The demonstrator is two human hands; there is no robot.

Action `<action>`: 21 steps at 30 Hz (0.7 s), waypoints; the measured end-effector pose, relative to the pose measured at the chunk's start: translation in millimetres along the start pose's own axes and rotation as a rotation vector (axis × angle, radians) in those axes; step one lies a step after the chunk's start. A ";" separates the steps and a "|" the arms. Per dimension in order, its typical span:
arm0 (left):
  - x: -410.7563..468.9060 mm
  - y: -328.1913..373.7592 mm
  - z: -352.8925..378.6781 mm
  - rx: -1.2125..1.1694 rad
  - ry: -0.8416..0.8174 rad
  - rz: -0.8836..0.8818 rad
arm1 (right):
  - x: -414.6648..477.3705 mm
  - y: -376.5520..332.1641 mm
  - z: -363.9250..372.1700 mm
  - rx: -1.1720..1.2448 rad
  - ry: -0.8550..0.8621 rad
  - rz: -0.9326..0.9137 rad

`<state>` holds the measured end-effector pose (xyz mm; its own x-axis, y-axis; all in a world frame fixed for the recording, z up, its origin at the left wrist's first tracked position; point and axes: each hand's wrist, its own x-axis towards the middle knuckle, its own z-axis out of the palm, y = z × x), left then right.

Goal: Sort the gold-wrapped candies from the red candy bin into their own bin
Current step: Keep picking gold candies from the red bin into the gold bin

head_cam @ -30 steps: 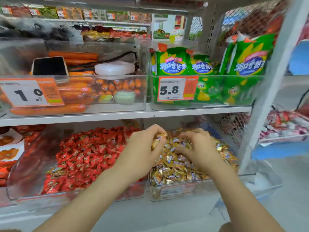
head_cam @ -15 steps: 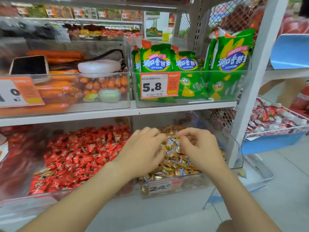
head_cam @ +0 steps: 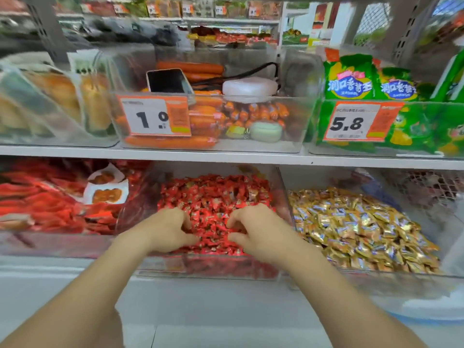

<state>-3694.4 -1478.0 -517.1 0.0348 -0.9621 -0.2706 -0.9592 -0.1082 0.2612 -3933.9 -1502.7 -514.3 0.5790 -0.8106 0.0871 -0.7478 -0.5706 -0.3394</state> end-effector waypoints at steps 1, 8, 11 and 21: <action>0.8 -2.4 -0.9 0.019 -0.069 0.002 | 9.7 -4.1 5.5 0.019 -0.046 -0.033; 17.2 -9.1 -14.7 0.147 -0.340 -0.050 | 55.2 -10.7 21.4 -0.124 -0.324 0.072; 18.5 4.5 -19.4 0.221 -0.399 -0.060 | 62.6 -11.6 12.1 -0.292 -0.340 0.153; 22.9 1.1 3.4 -0.284 -0.239 -0.070 | 79.3 -23.2 40.7 -0.115 -0.375 0.156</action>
<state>-3695.5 -1499.3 -526.2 -0.0012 -0.8678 -0.4968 -0.8396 -0.2690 0.4719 -3857.4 -1548.4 -537.6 0.5185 -0.7963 -0.3116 -0.8548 -0.4732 -0.2132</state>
